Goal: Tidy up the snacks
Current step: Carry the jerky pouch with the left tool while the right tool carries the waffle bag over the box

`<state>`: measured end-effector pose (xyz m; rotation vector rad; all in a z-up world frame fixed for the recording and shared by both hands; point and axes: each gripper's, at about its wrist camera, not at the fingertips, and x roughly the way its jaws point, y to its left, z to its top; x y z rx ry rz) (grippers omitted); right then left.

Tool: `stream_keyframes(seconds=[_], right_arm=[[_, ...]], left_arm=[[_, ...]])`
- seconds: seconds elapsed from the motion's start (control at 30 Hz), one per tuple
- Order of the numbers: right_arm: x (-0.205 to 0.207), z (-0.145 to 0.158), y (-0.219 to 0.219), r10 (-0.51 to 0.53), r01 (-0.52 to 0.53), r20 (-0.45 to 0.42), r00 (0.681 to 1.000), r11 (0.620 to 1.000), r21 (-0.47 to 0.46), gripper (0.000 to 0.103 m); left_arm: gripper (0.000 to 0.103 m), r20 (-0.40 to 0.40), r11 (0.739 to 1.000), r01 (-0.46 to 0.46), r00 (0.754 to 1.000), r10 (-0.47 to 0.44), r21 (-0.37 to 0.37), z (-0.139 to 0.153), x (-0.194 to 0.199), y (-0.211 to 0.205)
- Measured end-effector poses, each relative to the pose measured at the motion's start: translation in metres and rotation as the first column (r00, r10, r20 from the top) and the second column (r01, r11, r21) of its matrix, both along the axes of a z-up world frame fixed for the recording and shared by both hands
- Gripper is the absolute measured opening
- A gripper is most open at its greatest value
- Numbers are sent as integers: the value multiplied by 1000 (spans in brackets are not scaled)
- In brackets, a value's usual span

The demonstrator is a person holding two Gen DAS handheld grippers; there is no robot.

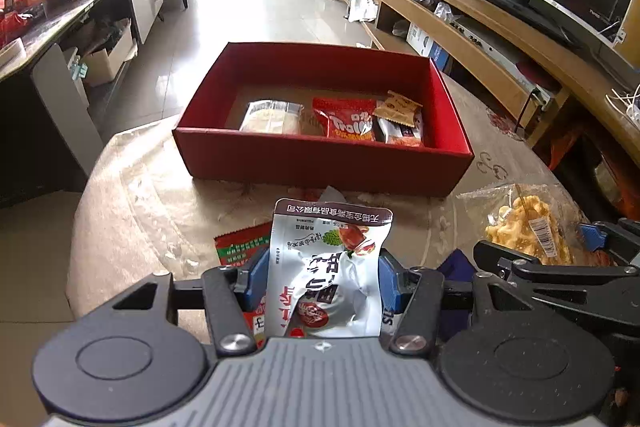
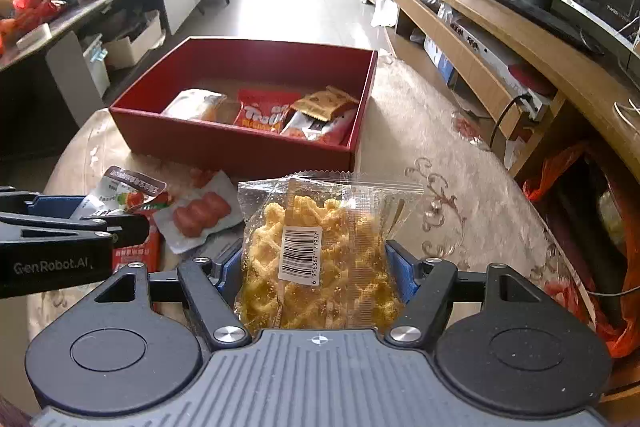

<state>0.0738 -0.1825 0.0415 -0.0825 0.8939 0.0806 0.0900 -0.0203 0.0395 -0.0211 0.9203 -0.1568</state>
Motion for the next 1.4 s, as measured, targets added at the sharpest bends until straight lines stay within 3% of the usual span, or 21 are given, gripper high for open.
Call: stream_keyframes(seconds=[0.6,1.1,1.4], right_arm=[[25,10,0,-21,21,51,998,1000,5,76],[56,22,2,-38,35,100,994,999,25,76],[88,16,2,-40,38,86,995,999,27,76]], left_arm=[[53,70,999,-29,997,28,20,17,26,-5],[53,106,998,-53,993,49,40,26,70,-14],[54,103,996,-80,992,77,27,22,105,-13]])
